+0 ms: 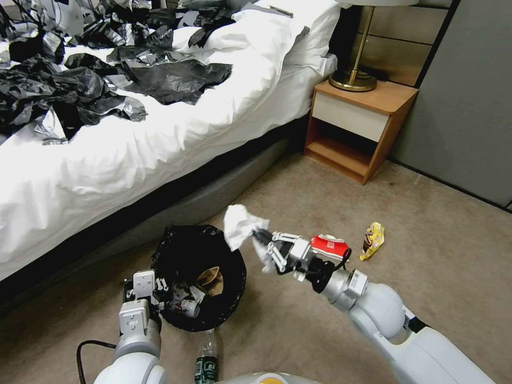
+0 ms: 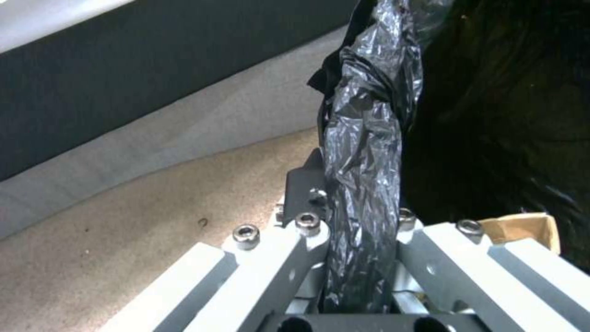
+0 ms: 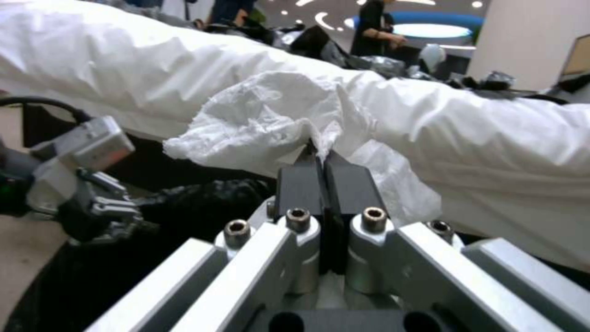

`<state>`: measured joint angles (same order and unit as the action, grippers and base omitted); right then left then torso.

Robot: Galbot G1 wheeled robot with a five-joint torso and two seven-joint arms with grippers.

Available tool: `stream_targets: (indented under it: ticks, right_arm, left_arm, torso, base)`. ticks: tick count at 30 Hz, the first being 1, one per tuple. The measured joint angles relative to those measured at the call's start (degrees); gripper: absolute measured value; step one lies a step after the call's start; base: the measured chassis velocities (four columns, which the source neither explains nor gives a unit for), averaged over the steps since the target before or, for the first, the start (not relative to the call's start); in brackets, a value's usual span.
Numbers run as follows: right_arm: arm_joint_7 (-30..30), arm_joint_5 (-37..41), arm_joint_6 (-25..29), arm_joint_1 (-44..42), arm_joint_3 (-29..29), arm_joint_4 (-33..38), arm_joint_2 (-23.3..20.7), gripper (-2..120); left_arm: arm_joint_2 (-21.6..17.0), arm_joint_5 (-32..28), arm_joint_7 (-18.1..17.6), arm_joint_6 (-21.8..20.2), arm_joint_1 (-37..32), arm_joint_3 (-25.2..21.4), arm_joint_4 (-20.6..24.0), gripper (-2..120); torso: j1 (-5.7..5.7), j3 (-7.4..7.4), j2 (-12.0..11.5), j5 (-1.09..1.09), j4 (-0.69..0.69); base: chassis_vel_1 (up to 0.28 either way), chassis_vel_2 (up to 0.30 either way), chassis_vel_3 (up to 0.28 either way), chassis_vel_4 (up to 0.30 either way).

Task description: Pick up the trash bin, then pick up the garbage from the floor and place it into the trash bin.

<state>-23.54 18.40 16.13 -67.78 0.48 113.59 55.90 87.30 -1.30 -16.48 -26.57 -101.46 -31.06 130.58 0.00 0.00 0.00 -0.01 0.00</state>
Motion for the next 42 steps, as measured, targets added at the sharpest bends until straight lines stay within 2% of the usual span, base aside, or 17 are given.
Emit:
stream_targets:
  ticks: [9, 17, 24, 27, 30, 31, 34, 35, 37, 40, 42]
  right_arm:
    - [0.4, -1.3, -1.1, 4.1, -7.2, -2.4, -0.1, 0]
    - [2.2, -3.5, -1.8, 7.6, -13.0, -8.6, 2.9, 0]
    - [3.0, -4.5, -2.6, 8.6, -15.4, -10.8, 4.4, 0]
    - [3.2, -5.0, -2.8, 8.7, -15.8, -11.7, 4.7, 11]
    - [3.2, -5.1, -2.8, 8.7, -15.8, -11.8, 4.8, 17]
    - [3.3, -5.1, -2.9, 8.8, -15.8, -11.8, 4.8, 24]
    - [3.4, -5.1, -3.1, 9.1, -15.9, -11.8, 4.9, 30]
    - [3.5, -5.0, -3.2, 9.2, -16.0, -11.9, 5.0, 39]
    - [3.6, -5.0, -3.3, 9.3, -16.2, -11.9, 5.1, 43]
    - [3.9, -5.0, -3.5, 9.7, -16.8, -12.0, 5.2, 57]
    - [3.9, -5.0, -3.5, 9.8, -16.9, -12.0, 5.3, 60]
  left_arm:
    - [0.4, 0.8, 0.0, 0.2, -0.1, 0.8, -0.1, 2]
    - [0.6, 0.9, 0.0, 0.2, -0.6, 1.4, -0.1, 2]
    - [0.7, 0.9, 0.0, 0.2, -0.7, 1.4, -0.1, 2]
    - [0.7, 0.9, 0.0, 0.2, -0.6, 1.4, 0.0, 2]
    - [0.7, 0.9, 0.0, 0.2, -0.6, 1.5, 0.0, 2]
    - [0.7, 0.9, 0.0, 0.2, -0.5, 1.6, 0.0, 2]
    - [0.8, 1.0, 0.0, 0.2, -0.5, 1.8, -0.1, 2]
    - [0.8, 1.1, 0.0, 0.2, -0.5, 1.9, -0.1, 2]
    - [0.8, 1.1, 0.0, 0.2, -0.5, 2.0, -0.2, 2]
    - [0.9, 1.3, 0.0, 0.1, -0.5, 2.2, -0.2, 2]
    - [0.9, 1.3, 0.0, 0.1, -0.5, 2.2, -0.2, 2]
  torso:
    - [0.00, 0.00, 0.0, 0.00, 0.00]
    - [0.00, 0.00, 0.0, 0.00, 0.00]
    - [0.00, 0.00, 0.0, 0.01, 0.00]
    - [0.00, 0.00, 0.0, 0.01, 0.00]
    - [0.00, 0.00, 0.0, 0.00, 0.00]
    - [0.00, 0.00, 0.0, 0.01, 0.00]
    - [0.00, 0.00, 0.0, 0.00, 0.00]
    - [0.00, 0.00, 0.0, 0.00, 0.00]
    - [0.00, 0.00, 0.0, 0.00, 0.00]
    - [0.00, 0.00, 0.0, 0.01, 0.00]
    - [0.00, 0.00, 0.0, 0.01, 0.00]
  base:
    - [0.000, 0.000, 0.000, 0.000]
    - [0.000, 0.000, 0.000, 0.000]
    - [0.000, 0.000, 0.000, 0.000]
    - [0.000, 0.000, 0.000, 0.000]
    - [0.000, 0.000, 0.000, 0.000]
    - [0.000, 0.000, 0.000, 0.000]
    - [0.000, 0.000, 0.000, 0.000]
    - [0.000, 0.000, 0.000, 0.000]
    - [0.000, 0.000, 0.000, 0.000]
    - [0.000, 0.000, 0.000, 0.000]
    - [0.000, 0.000, 0.000, 0.000]
